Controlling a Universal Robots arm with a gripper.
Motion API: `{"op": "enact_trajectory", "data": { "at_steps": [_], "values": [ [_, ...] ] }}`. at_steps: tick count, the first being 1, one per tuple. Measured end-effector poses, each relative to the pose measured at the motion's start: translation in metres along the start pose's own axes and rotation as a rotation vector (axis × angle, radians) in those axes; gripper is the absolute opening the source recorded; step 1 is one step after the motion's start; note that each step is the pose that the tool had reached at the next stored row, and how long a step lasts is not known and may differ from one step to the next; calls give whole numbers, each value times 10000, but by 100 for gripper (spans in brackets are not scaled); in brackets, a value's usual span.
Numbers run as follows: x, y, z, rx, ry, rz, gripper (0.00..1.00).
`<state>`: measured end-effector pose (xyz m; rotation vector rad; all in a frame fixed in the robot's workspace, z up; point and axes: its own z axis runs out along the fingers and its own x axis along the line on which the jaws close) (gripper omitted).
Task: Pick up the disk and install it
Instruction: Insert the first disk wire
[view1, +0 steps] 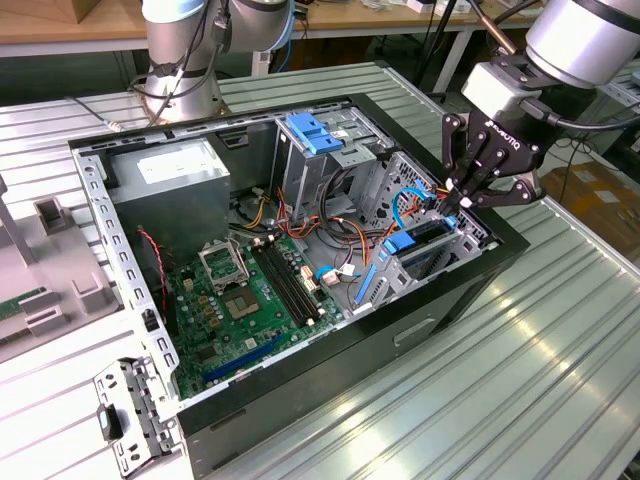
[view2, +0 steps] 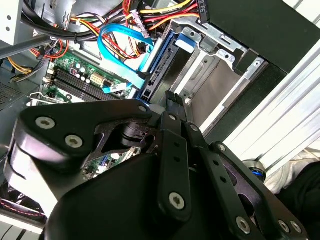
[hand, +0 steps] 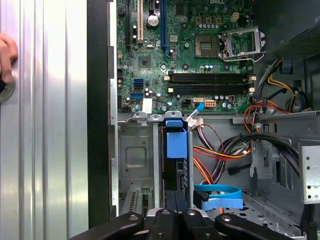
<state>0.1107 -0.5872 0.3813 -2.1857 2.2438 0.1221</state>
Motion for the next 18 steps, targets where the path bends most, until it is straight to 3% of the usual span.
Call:
{"op": "enact_trajectory", "data": {
  "at_steps": [1, 2, 3, 4, 8, 14, 18],
  "values": [
    [0, 0, 0, 0, 0, 0, 11],
    [0, 0, 0, 0, 0, -1, 24],
    [0, 0, 0, 0, 0, 0, 24],
    [0, 0, 0, 0, 0, 0, 30],
    [0, -7, 1, -1, -1, -3, 30],
    [-3, -96, 4, -6, 1, -40, 30],
    [-3, -120, 7, -14, 9, -173, 30]
  ]
}}
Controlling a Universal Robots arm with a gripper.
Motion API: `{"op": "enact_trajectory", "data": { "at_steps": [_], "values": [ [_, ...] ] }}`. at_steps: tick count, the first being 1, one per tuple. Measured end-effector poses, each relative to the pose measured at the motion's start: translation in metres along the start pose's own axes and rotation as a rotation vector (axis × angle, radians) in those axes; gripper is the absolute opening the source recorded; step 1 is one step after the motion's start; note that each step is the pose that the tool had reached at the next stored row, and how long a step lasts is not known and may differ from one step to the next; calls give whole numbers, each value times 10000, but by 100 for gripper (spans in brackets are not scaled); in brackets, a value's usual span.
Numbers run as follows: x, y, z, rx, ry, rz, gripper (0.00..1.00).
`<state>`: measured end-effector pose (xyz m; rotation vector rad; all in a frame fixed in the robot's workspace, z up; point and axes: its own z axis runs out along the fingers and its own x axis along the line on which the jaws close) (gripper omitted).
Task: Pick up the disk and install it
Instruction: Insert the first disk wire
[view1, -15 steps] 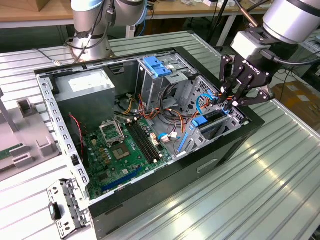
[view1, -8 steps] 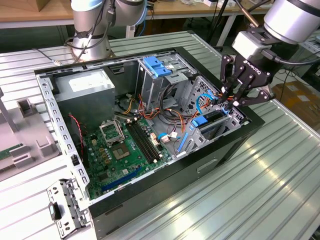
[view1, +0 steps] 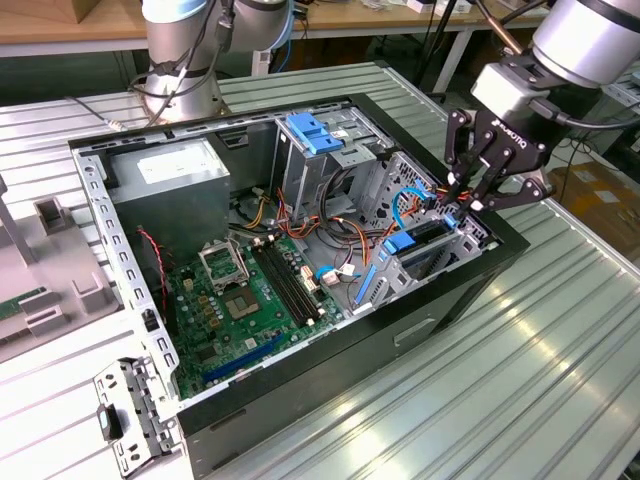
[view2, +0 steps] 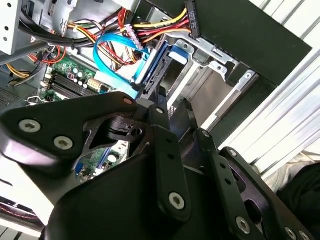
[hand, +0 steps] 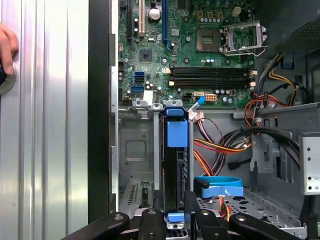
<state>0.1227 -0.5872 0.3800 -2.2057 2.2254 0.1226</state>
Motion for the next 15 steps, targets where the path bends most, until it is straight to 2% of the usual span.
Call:
{"op": "enact_trajectory", "data": {
  "at_steps": [2, 6, 9, 11, 12, 15],
  "values": [
    [0, -5, 1, -7, 7, -113, 30],
    [0, -16, 6, -41, 35, -689, 30],
    [1, -20, 13, -84, 72, -1416, 30],
    [1, -24, 19, -124, 106, -2084, 30],
    [2, -27, 25, -152, 131, -2563, 30],
    [2, -50, 39, -191, 166, -3229, 30]
  ]
}}
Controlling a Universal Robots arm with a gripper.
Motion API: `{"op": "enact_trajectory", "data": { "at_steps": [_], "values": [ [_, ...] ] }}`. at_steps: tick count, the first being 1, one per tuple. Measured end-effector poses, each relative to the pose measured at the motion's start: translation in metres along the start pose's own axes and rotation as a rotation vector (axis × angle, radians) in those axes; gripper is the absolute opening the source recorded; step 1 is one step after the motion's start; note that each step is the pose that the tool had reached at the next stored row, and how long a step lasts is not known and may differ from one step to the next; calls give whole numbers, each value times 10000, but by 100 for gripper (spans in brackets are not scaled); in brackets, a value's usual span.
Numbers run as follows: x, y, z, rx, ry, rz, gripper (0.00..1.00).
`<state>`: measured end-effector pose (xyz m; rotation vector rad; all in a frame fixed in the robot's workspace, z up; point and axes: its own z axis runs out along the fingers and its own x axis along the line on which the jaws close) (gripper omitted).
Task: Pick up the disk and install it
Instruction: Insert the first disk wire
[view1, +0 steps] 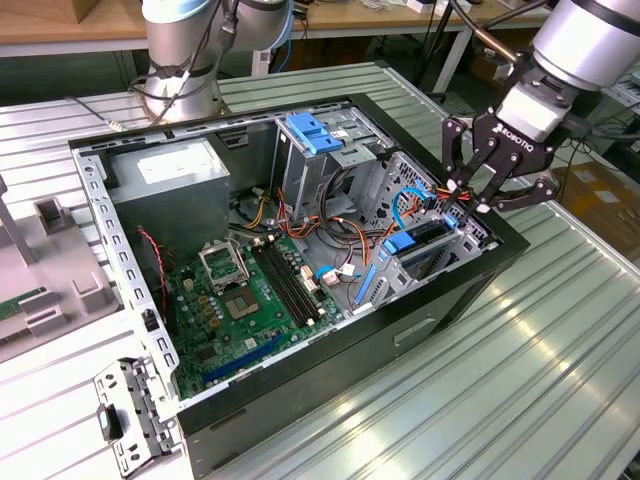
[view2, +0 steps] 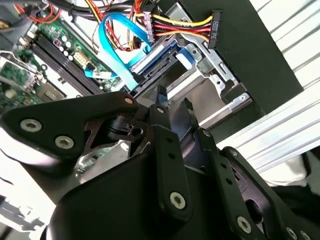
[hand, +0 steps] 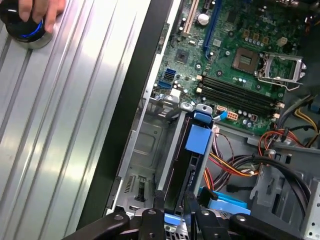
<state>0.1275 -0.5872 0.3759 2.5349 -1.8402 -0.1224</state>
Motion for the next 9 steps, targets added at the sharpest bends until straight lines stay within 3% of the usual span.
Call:
{"op": "enact_trajectory", "data": {
  "at_steps": [3, 4, 5, 9],
  "values": [
    [17, -51, 9, -14, 12, -246, 30],
    [27, -86, 10, -17, 12, -272, 30],
    [52, -162, 10, -23, 15, -331, 30],
    [66, -206, 14, -68, 54, -1068, 30]
  ]
}}
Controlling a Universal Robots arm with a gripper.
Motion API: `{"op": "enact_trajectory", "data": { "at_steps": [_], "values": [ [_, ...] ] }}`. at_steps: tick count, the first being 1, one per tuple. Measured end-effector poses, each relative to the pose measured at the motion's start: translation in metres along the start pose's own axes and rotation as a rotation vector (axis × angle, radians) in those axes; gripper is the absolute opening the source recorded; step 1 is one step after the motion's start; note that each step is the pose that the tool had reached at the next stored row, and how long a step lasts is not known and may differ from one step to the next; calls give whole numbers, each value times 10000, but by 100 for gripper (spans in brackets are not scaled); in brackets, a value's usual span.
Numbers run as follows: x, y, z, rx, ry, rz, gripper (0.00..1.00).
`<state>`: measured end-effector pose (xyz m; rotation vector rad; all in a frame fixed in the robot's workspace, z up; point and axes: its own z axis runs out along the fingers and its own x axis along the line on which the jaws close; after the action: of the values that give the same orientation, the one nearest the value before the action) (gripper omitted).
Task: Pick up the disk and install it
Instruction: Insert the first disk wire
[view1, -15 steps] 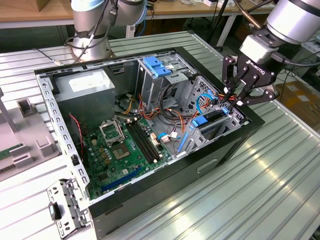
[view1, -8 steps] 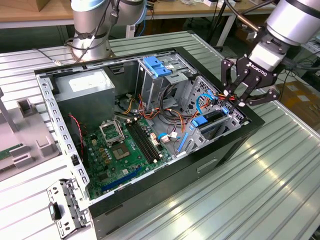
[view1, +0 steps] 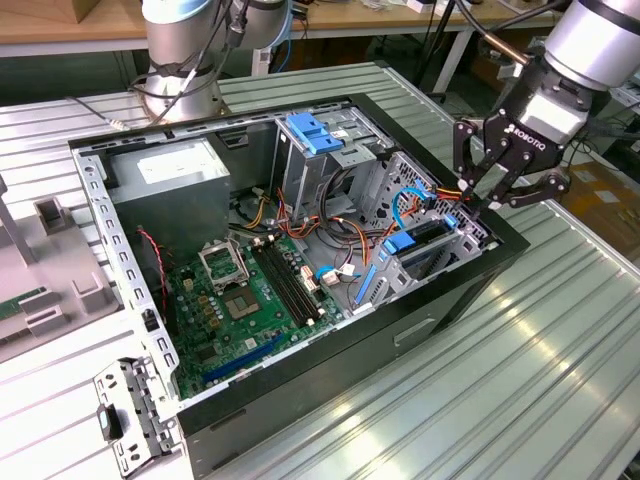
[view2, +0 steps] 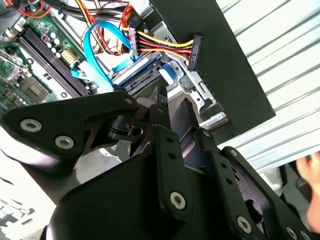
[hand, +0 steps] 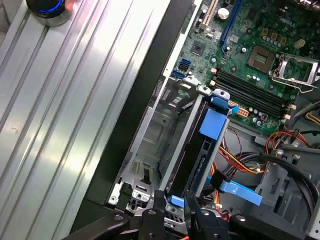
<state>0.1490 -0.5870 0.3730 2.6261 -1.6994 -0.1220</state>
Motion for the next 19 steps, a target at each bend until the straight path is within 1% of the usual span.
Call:
{"op": "enact_trajectory", "data": {
  "at_steps": [2, 4, 5, 7, 13, 14, 18, 19],
  "values": [
    [7, -16, 3, -19, 17, -320, 30],
    [12, -26, 5, -42, 37, -704, 30],
    [15, -33, 8, -57, 49, -964, 30],
    [20, -44, 10, -78, 68, -1313, 30],
    [34, -73, 16, -134, 116, -2249, 30],
    [37, -81, 17, -147, 127, -2498, 30],
    [46, -102, 17, -178, 143, -3257, 30],
    [49, -108, 16, -188, 146, -3548, 30]
  ]
}}
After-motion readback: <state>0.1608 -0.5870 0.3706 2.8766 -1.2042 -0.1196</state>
